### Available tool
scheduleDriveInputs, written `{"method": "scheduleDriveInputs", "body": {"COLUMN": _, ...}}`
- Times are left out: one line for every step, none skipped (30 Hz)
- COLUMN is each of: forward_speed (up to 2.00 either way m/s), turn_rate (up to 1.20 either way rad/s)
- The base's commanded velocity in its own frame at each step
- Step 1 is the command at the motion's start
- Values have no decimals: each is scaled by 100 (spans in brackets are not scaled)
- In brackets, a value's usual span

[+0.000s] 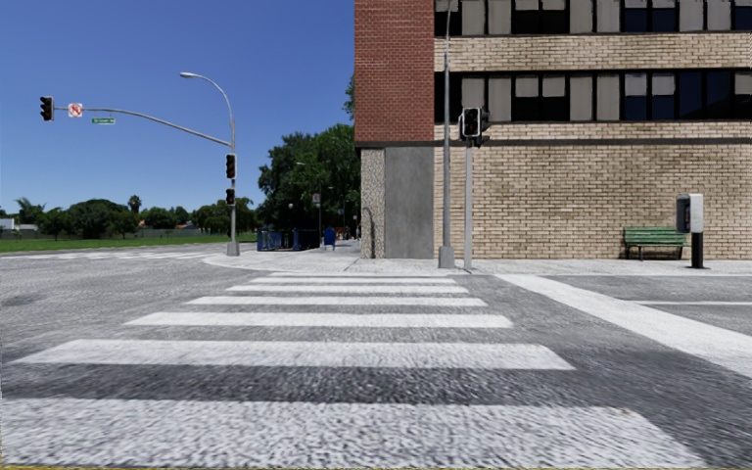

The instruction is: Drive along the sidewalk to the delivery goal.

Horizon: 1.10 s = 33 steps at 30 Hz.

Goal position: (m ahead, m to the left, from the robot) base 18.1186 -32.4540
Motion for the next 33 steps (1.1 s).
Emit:
{"method": "scheduleDriveInputs", "body": {"forward_speed": 200, "turn_rate": 0}}
{"method": "scheduleDriveInputs", "body": {"forward_speed": 200, "turn_rate": 0}}
{"method": "scheduleDriveInputs", "body": {"forward_speed": 200, "turn_rate": 0}}
{"method": "scheduleDriveInputs", "body": {"forward_speed": 200, "turn_rate": 0}}
{"method": "scheduleDriveInputs", "body": {"forward_speed": 200, "turn_rate": 0}}
{"method": "scheduleDriveInputs", "body": {"forward_speed": 200, "turn_rate": 0}}
{"method": "scheduleDriveInputs", "body": {"forward_speed": 200, "turn_rate": 0}}
{"method": "scheduleDriveInputs", "body": {"forward_speed": 200, "turn_rate": 0}}
{"method": "scheduleDriveInputs", "body": {"forward_speed": 200, "turn_rate": 0}}
{"method": "scheduleDriveInputs", "body": {"forward_speed": 200, "turn_rate": 0}}
{"method": "scheduleDriveInputs", "body": {"forward_speed": 200, "turn_rate": 0}}
{"method": "scheduleDriveInputs", "body": {"forward_speed": 200, "turn_rate": 0}}
{"method": "scheduleDriveInputs", "body": {"forward_speed": 200, "turn_rate": 0}}
{"method": "scheduleDriveInputs", "body": {"forward_speed": 200, "turn_rate": 0}}
{"method": "scheduleDriveInputs", "body": {"forward_speed": 200, "turn_rate": 0}}
{"method": "scheduleDriveInputs", "body": {"forward_speed": 200, "turn_rate": 0}}
{"method": "scheduleDriveInputs", "body": {"forward_speed": 200, "turn_rate": 0}}
{"method": "scheduleDriveInputs", "body": {"forward_speed": 200, "turn_rate": 0}}
{"method": "scheduleDriveInputs", "body": {"forward_speed": 200, "turn_rate": 0}}
{"method": "scheduleDriveInputs", "body": {"forward_speed": 200, "turn_rate": 0}}
{"method": "scheduleDriveInputs", "body": {"forward_speed": 200, "turn_rate": 0}}
{"method": "scheduleDriveInputs", "body": {"forward_speed": 200, "turn_rate": -7}}
{"method": "scheduleDriveInputs", "body": {"forward_speed": 200, "turn_rate": -7}}
{"method": "scheduleDriveInputs", "body": {"forward_speed": 200, "turn_rate": -15}}
{"method": "scheduleDriveInputs", "body": {"forward_speed": 200, "turn_rate": -23}}
{"method": "scheduleDriveInputs", "body": {"forward_speed": 200, "turn_rate": -31}}
{"method": "scheduleDriveInputs", "body": {"forward_speed": 200, "turn_rate": -31}}
{"method": "scheduleDriveInputs", "body": {"forward_speed": 200, "turn_rate": -34}}
{"method": "scheduleDriveInputs", "body": {"forward_speed": 200, "turn_rate": -35}}
{"method": "scheduleDriveInputs", "body": {"forward_speed": 200, "turn_rate": -35}}
{"method": "scheduleDriveInputs", "body": {"forward_speed": 200, "turn_rate": -35}}
{"method": "scheduleDriveInputs", "body": {"forward_speed": 200, "turn_rate": -35}}
{"method": "scheduleDriveInputs", "body": {"forward_speed": 200, "turn_rate": -35}}
